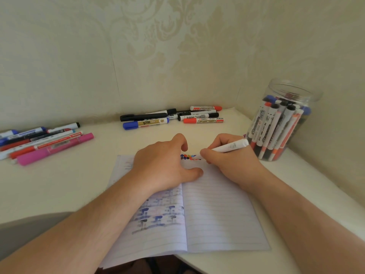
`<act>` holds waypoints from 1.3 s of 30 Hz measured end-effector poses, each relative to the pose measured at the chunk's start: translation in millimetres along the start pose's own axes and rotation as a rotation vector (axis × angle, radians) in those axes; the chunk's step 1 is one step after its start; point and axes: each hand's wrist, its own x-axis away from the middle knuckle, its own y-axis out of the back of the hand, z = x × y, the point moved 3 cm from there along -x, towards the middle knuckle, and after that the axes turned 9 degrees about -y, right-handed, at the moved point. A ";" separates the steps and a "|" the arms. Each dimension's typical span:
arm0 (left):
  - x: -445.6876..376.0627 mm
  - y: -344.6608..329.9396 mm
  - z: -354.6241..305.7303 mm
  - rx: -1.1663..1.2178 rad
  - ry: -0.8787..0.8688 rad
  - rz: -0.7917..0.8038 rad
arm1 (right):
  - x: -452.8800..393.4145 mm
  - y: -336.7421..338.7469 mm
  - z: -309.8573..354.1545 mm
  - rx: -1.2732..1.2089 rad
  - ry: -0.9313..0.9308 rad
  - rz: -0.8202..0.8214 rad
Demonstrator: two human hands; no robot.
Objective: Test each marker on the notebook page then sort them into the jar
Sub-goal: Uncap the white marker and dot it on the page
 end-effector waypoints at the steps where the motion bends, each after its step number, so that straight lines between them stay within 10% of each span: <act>1: 0.1 -0.2 0.4 -0.001 0.001 -0.003 | -2.2 1.5 -1.7 -0.002 -0.011 -0.035; 14: 8.9 2.5 -4.6 -0.005 0.016 -0.058 | -3.1 4.4 -5.6 -0.033 0.031 -0.063; 24: 9.0 4.0 16.0 0.504 -0.097 -0.172 | -2.4 23.5 -4.8 -0.664 -0.123 0.339; 39: 5.9 0.6 14.0 0.401 -0.183 -0.194 | -2.5 15.8 -4.0 -0.409 -0.008 0.236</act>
